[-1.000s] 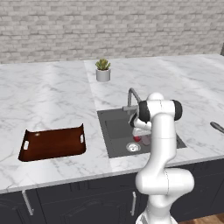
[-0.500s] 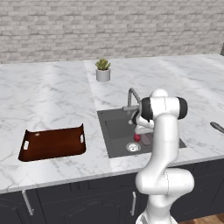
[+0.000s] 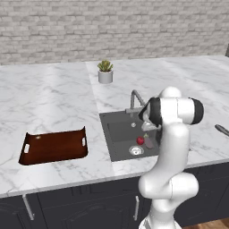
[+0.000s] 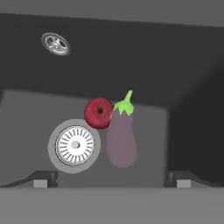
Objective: Pick up all produce items and place them in the sink. Turn on the sink faucet to wash them. Then turn the sink off and put them in the tray.
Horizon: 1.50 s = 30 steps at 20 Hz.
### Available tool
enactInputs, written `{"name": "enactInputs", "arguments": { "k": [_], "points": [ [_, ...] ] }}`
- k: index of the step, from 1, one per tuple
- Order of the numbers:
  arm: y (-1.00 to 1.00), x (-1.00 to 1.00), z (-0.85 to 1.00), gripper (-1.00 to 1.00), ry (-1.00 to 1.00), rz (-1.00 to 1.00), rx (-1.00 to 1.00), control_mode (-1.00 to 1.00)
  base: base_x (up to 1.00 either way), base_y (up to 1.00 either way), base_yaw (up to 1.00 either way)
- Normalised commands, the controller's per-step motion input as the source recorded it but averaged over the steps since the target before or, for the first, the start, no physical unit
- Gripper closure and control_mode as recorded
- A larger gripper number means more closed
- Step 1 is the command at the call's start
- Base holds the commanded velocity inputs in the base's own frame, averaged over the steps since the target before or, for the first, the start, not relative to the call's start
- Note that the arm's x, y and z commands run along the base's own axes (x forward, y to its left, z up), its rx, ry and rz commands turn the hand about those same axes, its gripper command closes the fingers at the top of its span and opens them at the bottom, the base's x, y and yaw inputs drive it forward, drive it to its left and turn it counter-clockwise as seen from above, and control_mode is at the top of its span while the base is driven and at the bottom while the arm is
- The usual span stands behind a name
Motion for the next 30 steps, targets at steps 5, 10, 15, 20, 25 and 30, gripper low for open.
{"name": "enactInputs", "arguments": {
  "k": [5,10,15,20,25,30],
  "points": [
    [0.00,-0.41,0.86,-1.00,-0.19,0.06,0.01,-1.00,0.00,0.00,0.00],
    [0.00,-0.52,0.76,-1.00,-0.21,0.06,0.00,-1.00,0.00,0.00,0.00],
    [0.00,-0.60,0.65,-1.00,-0.21,0.07,0.00,-1.00,0.00,0.00,0.00],
    [0.00,-0.57,0.48,-1.00,-0.29,0.07,0.00,-1.00,0.00,0.00,0.00],
    [0.00,-0.48,0.45,-1.00,-0.30,0.07,0.02,-1.00,0.00,0.00,0.00],
    [-0.01,0.05,0.13,-1.00,-0.12,0.04,0.10,-1.00,0.00,0.00,0.00]
  ]
}}
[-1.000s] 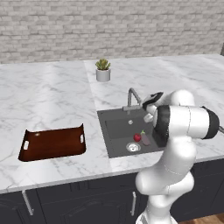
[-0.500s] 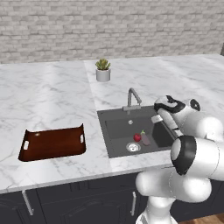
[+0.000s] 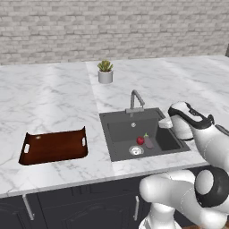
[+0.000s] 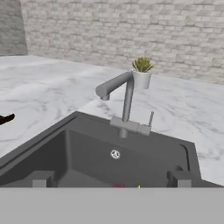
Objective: Pick up all produce items and place them in the sink. Turn on the sink faucet to wash them. Then turn the sink off and put them in the tray.
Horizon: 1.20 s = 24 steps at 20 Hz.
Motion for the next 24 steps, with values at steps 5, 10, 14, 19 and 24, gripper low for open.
{"name": "enactInputs", "arguments": {
  "k": [5,10,14,19,24],
  "points": [
    [0.00,0.06,-0.06,-1.00,-0.03,0.00,0.02,-1.00,0.00,0.00,0.00],
    [0.00,0.00,-0.02,-1.00,-0.03,0.00,0.02,-1.00,0.00,0.00,0.00],
    [0.00,0.00,0.00,-1.00,0.00,0.00,0.01,-1.00,0.00,0.00,0.00],
    [-0.01,0.02,0.00,-1.00,0.00,0.00,0.00,-1.00,0.00,0.00,0.00],
    [-0.13,0.24,0.00,-1.00,0.00,0.00,0.02,-1.00,0.00,0.00,0.00]
  ]
}}
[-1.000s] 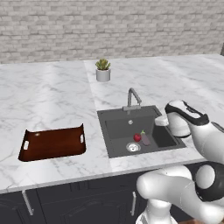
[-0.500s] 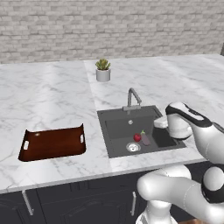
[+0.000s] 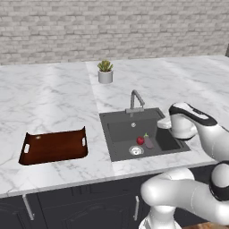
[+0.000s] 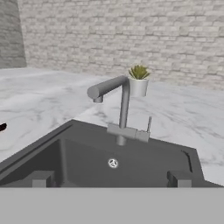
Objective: Pick up all produce items and place them in the sink. Turn on the sink faucet to wash them. Then turn the sink off and put them in the tray.
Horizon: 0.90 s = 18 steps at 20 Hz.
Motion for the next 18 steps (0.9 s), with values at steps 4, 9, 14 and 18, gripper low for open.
{"name": "enactInputs", "arguments": {
  "k": [4,9,14,18],
  "points": [
    [-0.24,0.37,0.00,-1.00,0.00,0.00,0.02,-1.00,0.00,0.00,0.00],
    [-0.19,0.37,0.00,-1.00,0.00,0.00,0.00,-1.00,0.00,0.00,0.00],
    [-0.05,0.38,0.00,-1.00,0.01,0.00,0.00,-1.00,0.00,0.00,0.00],
    [-0.03,0.37,0.00,-1.00,0.00,0.00,0.00,-1.00,0.00,0.00,0.00]
  ]
}}
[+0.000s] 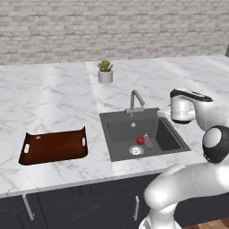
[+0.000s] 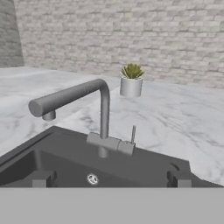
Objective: Pick up all produce items and place them in the sink. Turn on the sink faucet to wash them. Then turn the sink off and put them in the tray.
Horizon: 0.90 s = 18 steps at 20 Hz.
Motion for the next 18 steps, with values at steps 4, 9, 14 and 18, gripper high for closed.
{"name": "enactInputs", "arguments": {
  "k": [4,9,14,18],
  "points": [
    [-0.09,0.33,0.00,-1.00,0.00,0.04,0.00,-1.00,0.00,0.00,0.00],
    [-0.09,0.41,-0.11,-1.00,0.02,0.06,0.00,-1.00,0.00,0.00,0.00],
    [-0.05,0.37,-0.18,-1.00,0.03,0.07,0.00,-1.00,0.00,0.00,0.00],
    [-0.13,0.35,-0.08,-1.00,0.00,0.07,0.00,-1.00,0.00,0.00,0.00]
  ]
}}
